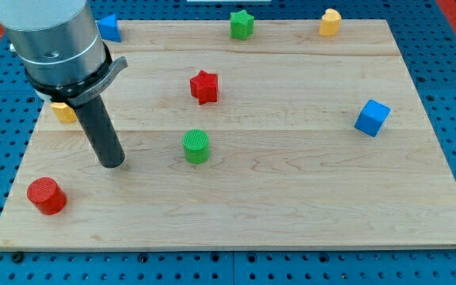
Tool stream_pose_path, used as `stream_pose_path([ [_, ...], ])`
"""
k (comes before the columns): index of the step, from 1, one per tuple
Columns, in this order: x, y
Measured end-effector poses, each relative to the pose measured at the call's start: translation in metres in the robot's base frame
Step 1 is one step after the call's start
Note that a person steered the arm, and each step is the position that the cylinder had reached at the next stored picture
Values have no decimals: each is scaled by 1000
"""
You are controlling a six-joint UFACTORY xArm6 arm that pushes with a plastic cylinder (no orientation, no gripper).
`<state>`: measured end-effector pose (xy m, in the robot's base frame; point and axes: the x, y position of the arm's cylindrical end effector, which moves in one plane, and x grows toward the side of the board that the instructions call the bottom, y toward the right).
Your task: Move your arm closer to the green circle
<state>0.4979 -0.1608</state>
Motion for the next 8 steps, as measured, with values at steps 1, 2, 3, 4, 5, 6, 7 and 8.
stream_pose_path([
  [1, -6, 0],
  [2, -11, 4],
  [3, -11, 23],
  [4, -11, 30],
  [5, -12, 40],
  [6, -35, 64],
  [7, -42, 68],
  [8, -44, 104],
])
